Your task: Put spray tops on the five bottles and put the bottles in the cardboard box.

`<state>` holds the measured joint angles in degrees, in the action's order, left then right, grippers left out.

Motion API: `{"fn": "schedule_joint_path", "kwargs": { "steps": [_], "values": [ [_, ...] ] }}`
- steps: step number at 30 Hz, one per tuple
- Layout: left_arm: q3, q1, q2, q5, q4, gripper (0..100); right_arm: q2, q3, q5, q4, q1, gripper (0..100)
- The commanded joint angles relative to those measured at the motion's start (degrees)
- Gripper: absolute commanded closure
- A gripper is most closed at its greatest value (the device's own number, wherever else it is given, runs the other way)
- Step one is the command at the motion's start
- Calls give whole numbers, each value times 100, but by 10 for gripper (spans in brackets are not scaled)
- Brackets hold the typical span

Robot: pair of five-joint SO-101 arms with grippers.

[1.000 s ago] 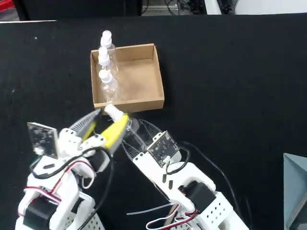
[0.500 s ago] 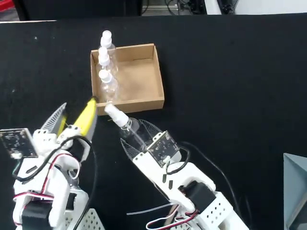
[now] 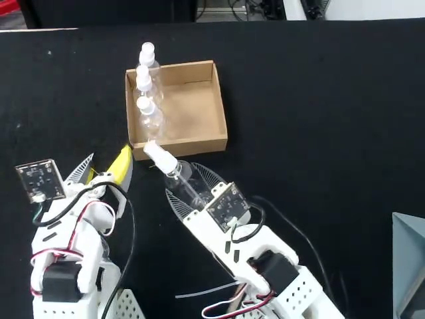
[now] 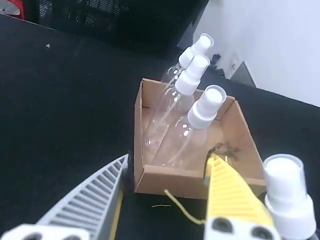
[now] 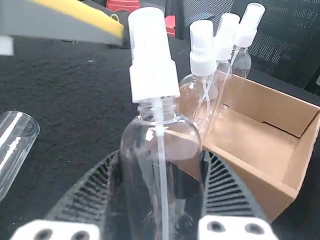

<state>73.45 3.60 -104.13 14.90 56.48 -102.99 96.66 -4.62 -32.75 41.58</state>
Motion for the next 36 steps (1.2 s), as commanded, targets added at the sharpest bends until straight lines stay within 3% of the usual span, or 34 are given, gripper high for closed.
{"fn": "schedule_joint_path", "kwargs": {
  "steps": [1,7,17,25,36],
  "values": [
    [-31,-453,-35,0,-53,770,-558,-198,44,185,-123,868],
    [338,-1024,-35,-35,-475,770,-558,-171,44,158,202,868],
    [356,-1121,-35,-44,-580,768,-558,-92,44,149,202,868],
    [409,-1982,-35,-668,-536,770,-558,-31,44,141,176,868],
    [338,-1877,-35,-677,-536,770,-549,-31,44,44,167,868]
  ]
}}
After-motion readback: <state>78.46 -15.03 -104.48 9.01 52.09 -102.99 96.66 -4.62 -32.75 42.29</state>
